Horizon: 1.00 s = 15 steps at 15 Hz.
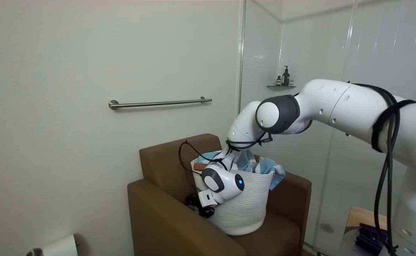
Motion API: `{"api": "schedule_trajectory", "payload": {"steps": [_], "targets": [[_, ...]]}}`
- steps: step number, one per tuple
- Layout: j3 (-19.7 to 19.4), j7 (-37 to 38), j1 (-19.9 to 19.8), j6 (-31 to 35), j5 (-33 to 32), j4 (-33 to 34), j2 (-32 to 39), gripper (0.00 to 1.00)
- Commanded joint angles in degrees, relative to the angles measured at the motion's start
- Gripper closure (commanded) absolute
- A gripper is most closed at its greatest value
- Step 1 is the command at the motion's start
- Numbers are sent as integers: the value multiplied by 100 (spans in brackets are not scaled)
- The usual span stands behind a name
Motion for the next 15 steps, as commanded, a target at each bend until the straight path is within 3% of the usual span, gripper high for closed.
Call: {"api": "schedule_trajectory", "payload": {"steps": [1, 7, 8, 9, 10, 11, 12, 15], "targets": [[93, 462, 318, 1134, -156, 1213, 587, 0], [587, 685, 613, 3661, -594, 3076, 1645, 0], [199, 758, 735, 3592, -264, 2431, 1172, 0], [-180, 991, 884, 3326, -199, 2268, 1266, 0], [-320, 1026, 941, 3338, -162, 2250, 1267, 0], [-537, 1154, 1044, 3321, -161, 2198, 1271, 25], [-644, 1209, 1087, 3319, -181, 2148, 1272, 26], [-734, 1168, 1152, 3314, -272, 2201, 1272, 46]]}}
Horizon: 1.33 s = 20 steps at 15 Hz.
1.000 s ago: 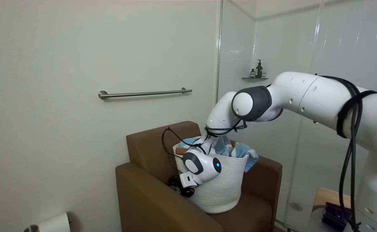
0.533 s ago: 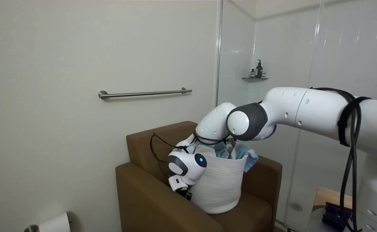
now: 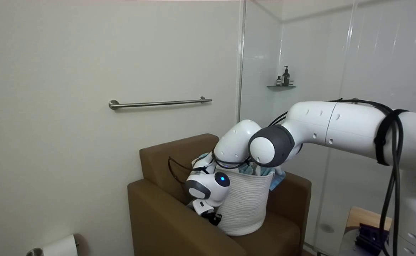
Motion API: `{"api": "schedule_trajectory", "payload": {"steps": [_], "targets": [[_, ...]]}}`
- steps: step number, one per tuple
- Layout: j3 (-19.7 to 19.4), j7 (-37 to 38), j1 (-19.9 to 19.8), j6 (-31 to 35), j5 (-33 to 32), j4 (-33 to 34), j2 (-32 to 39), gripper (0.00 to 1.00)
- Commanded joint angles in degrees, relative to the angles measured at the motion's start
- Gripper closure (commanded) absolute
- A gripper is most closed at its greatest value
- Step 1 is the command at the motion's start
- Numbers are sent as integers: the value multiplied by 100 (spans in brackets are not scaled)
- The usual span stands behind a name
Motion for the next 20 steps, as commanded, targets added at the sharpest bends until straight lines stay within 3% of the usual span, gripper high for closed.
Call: {"api": "schedule_trajectory", "payload": {"steps": [1, 6, 11, 12, 13, 15, 18, 19, 20], "targets": [[-129, 87, 85, -2, -34, 20, 0, 54], [-38, 124, 74, -107, -240, 126, -8, 86], [-45, 157, 81, -189, -315, 124, -14, 94], [-124, 241, 122, -272, -283, 123, -15, 92], [-205, 313, 165, -401, -253, 118, -17, 67], [-591, 656, 373, -965, -106, 96, -20, 64], [-1749, 1355, 1011, -1627, 528, 68, -21, 45], [-2074, 2077, 1219, -1694, 210, 36, -20, 39], [-2326, 2297, 1376, -1666, 260, 26, -19, 32]]}}
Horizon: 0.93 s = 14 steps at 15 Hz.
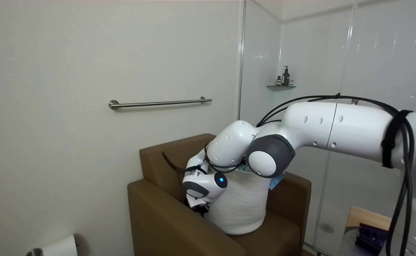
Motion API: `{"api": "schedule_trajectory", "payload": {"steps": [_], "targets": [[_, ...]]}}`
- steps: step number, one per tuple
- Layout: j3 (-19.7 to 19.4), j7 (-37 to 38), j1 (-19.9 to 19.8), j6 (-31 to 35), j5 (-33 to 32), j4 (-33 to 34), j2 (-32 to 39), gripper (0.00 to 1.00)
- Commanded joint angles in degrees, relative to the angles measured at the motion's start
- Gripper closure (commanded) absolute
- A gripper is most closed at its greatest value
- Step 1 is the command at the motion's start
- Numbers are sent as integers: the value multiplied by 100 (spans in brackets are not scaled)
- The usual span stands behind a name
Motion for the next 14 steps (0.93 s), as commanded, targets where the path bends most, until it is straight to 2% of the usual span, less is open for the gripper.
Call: {"api": "schedule_trajectory", "payload": {"steps": [1, 3, 5, 6, 7, 9, 12, 13, 14], "targets": [[-940, 1085, 546, -143, -5, -50, -1, 26], [-735, 899, 540, 112, -5, -37, -5, 13], [-91, 830, 301, 597, -508, 4, -6, 2], [368, 439, 45, 969, -560, 98, -15, 0], [456, 758, 72, 1136, -877, 15, -3, 0], [795, 706, -92, 1311, -1162, -22, 2, 0], [806, 925, -91, 1229, -1454, -70, 7, 0], [688, 1039, -21, 1244, -1511, -90, 8, 0], [665, 1063, -9, 1233, -1584, -99, 7, 17]]}}
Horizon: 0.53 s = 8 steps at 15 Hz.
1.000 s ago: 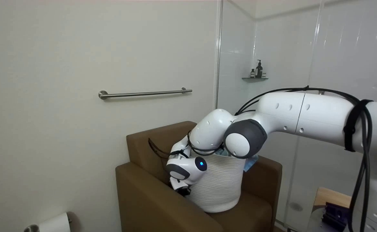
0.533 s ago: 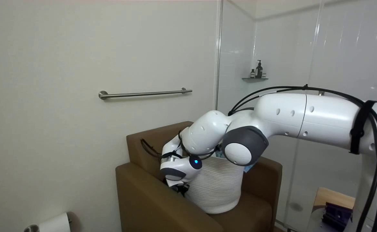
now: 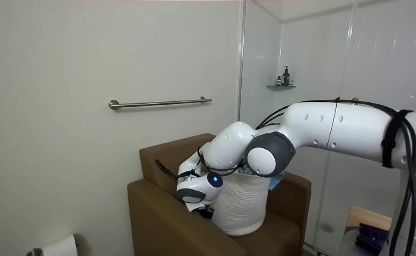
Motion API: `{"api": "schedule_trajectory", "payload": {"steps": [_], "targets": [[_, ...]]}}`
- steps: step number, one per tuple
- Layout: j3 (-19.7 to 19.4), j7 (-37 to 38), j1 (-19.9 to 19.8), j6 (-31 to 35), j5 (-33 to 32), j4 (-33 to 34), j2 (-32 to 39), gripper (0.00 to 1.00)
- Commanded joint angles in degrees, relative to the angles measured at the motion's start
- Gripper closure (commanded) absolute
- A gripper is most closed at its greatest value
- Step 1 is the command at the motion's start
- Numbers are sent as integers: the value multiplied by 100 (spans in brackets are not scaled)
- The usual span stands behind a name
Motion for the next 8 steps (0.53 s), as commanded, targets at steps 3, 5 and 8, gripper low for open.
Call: {"api": "schedule_trajectory", "payload": {"steps": [3, 5, 8], "targets": [[-28, 213, -4, 12, -511, -111, 0, 40], [44, 216, -56, 16, -622, -112, 0, 54], [-3, 42, -10, -2, -462, -41, 0, 14]]}}
